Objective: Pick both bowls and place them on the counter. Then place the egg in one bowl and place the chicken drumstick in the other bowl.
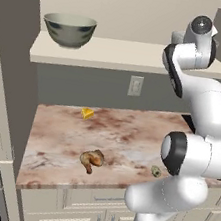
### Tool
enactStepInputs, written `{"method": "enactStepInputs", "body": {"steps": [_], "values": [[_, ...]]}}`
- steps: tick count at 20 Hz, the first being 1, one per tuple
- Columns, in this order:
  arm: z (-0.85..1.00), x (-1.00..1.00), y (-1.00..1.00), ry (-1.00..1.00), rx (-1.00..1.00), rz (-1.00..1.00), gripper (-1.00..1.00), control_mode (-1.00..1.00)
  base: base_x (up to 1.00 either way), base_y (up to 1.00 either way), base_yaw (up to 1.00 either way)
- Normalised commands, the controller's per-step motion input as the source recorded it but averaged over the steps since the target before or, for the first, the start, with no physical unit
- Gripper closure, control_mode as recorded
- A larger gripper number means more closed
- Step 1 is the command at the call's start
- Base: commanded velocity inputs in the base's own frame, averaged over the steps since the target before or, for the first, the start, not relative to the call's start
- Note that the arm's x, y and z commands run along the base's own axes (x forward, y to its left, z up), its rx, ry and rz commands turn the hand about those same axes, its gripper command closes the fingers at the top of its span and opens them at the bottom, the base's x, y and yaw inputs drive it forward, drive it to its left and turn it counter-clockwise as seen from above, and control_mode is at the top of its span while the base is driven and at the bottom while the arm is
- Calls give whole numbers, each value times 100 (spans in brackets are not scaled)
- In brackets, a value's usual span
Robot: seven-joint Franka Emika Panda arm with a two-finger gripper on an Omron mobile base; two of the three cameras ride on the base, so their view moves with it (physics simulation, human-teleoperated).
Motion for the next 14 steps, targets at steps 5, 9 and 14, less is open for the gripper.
{"method": "enactStepInputs", "body": {"steps": [5,9,14], "values": [[-24,0,0,3,0,0,-100,-100,0,0,0],[-16,0,0,1,0,0,100,-100,0,0,0],[-7,0,0,0,0,0,100,-100,0,0,0]]}}
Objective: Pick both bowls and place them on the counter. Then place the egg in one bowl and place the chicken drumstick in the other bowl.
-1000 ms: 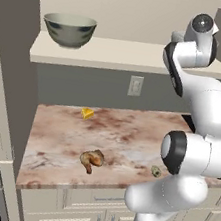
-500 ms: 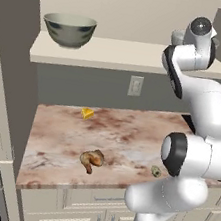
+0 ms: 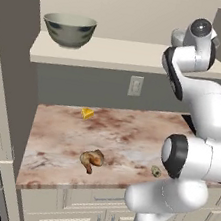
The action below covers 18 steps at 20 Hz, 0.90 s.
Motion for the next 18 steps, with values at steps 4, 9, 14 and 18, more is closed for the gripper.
{"method": "enactStepInputs", "body": {"steps": [4,9,14,18], "values": [[-3,0,0,-1,0,0,100,-100,0,0,0],[-11,-5,0,-1,0,0,100,-100,0,0,0],[-8,-55,0,-10,0,0,100,-100,0,0,0],[0,-81,0,-17,0,-4,100,-100,0,0,0]]}}
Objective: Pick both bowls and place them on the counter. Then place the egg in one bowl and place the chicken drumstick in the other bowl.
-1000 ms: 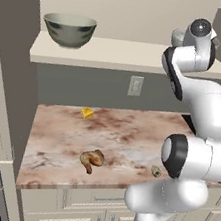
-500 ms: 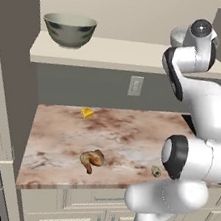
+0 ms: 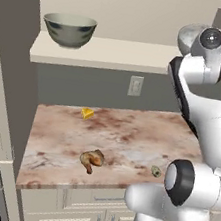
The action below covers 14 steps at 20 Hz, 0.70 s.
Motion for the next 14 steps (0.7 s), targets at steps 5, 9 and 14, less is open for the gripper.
{"method": "enactStepInputs", "body": {"steps": [5,9,14], "values": [[7,-89,10,-9,1,-10,100,-100,0,0,0],[5,-79,31,-1,1,-8,100,-100,0,0,0],[0,-76,38,2,0,-6,100,-100,0,0,0]]}}
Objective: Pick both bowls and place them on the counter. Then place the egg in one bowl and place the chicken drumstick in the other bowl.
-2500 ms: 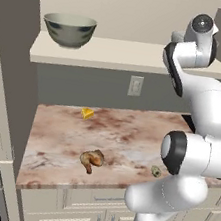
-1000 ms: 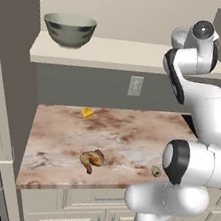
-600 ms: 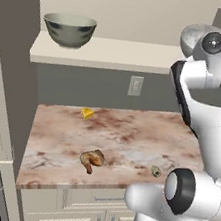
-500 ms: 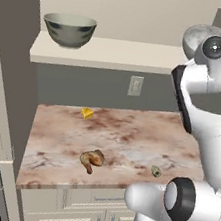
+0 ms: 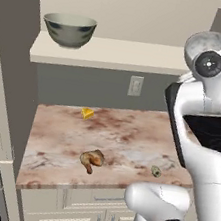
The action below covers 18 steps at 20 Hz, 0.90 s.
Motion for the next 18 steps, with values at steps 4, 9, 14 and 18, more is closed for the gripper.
{"method": "enactStepInputs", "body": {"steps": [4,9,14,18], "values": [[-13,-76,35,1,0,-5,100,-100,0,0,0],[-61,-54,44,1,-2,-4,100,-100,0,0,0],[-91,-30,24,11,0,-3,100,-100,0,0,0],[-97,-16,0,19,8,-3,100,-100,0,0,0]]}}
